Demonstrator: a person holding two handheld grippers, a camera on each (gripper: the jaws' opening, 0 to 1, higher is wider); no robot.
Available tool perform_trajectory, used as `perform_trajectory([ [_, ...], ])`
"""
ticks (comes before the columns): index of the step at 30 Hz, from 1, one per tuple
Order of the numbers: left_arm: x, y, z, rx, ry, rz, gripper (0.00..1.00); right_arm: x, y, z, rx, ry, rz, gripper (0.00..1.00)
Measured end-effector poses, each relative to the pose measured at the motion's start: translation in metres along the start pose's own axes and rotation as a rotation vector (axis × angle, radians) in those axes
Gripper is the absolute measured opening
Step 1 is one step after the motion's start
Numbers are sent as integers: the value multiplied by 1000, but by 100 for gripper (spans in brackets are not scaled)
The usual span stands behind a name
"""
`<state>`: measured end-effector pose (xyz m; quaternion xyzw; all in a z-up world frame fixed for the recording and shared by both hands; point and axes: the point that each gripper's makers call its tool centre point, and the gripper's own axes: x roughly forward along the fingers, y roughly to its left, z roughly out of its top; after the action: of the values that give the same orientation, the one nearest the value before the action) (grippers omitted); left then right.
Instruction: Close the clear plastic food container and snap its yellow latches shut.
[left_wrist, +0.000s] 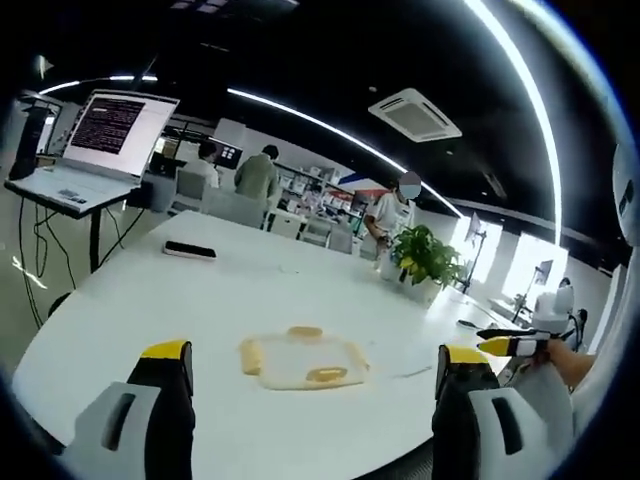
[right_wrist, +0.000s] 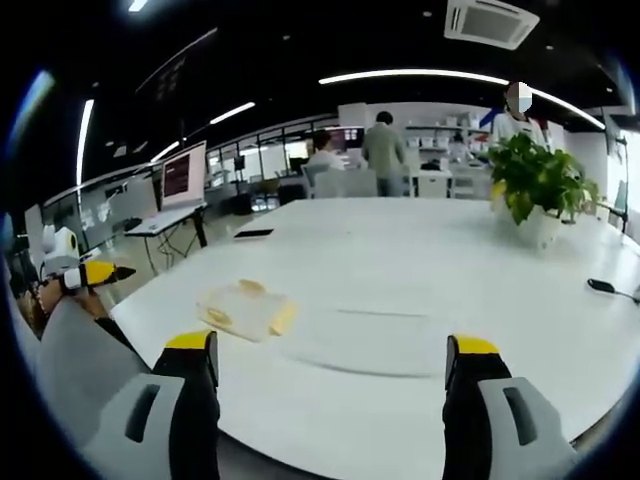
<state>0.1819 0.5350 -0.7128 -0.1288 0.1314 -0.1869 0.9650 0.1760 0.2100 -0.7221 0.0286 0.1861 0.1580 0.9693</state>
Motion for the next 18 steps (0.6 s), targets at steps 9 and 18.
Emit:
perform_trajectory([
  [9, 19, 4, 5, 240, 102, -96, 99, 7, 24, 10, -162, -46, 169, 99],
  [18, 66, 12, -12, 536, 328, -362, 97, 47, 54, -18, -493, 234, 401, 83],
])
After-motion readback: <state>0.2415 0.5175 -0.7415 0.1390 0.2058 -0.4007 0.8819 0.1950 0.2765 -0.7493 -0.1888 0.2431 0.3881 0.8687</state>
